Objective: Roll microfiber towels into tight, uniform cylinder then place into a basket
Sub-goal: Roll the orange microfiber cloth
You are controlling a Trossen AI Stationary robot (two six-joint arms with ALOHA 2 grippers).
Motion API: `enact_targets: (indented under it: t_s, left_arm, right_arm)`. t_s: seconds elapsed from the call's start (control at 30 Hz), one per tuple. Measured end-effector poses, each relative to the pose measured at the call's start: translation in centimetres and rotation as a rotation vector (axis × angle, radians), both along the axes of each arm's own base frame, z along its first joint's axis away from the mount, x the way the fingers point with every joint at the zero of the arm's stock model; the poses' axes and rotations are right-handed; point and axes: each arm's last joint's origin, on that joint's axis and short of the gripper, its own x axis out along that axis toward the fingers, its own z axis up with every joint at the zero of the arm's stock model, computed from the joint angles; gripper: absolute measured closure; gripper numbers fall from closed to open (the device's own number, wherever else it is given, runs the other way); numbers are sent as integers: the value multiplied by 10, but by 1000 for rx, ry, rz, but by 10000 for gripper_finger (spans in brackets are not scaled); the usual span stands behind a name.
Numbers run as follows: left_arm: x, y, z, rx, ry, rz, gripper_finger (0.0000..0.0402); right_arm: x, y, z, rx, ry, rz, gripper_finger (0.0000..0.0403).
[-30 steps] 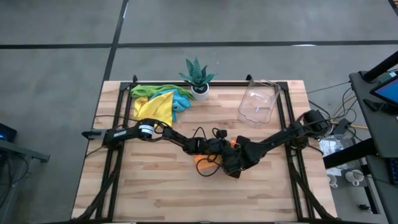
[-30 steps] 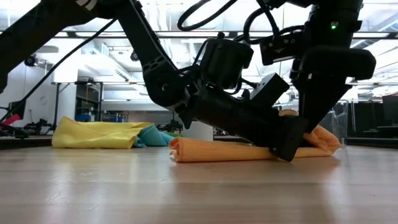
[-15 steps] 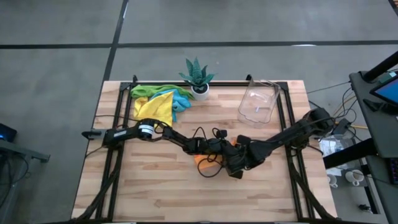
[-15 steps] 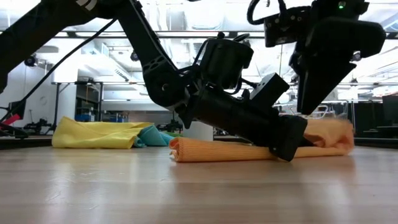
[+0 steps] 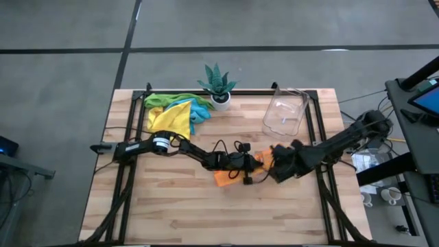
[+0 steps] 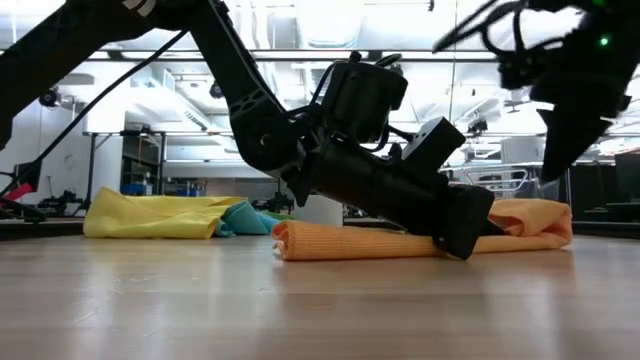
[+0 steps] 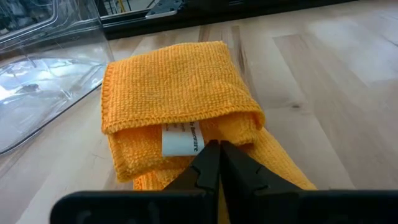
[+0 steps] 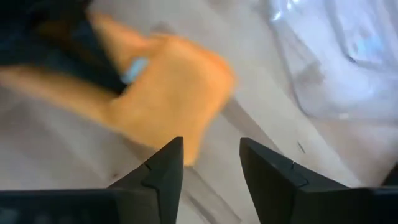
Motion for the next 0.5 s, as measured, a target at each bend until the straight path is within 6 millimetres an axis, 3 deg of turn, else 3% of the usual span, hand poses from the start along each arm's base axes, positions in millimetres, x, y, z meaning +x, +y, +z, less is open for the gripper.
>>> enact_targets:
  t_s: [0.2, 0.37, 0.5]
  left_arm:
    - [0, 0, 0, 0, 0, -1, 402]
    - [0, 0, 0, 0, 0, -1, 402]
    - [0, 0, 0, 0, 0, -2, 402]
  right_arm:
    - [-34, -16, -13, 65, -104, -169, 295]
    - [-39, -19, -42, 137, -127, -181, 381]
    - [-43, -24, -59, 103, -126, -214, 393]
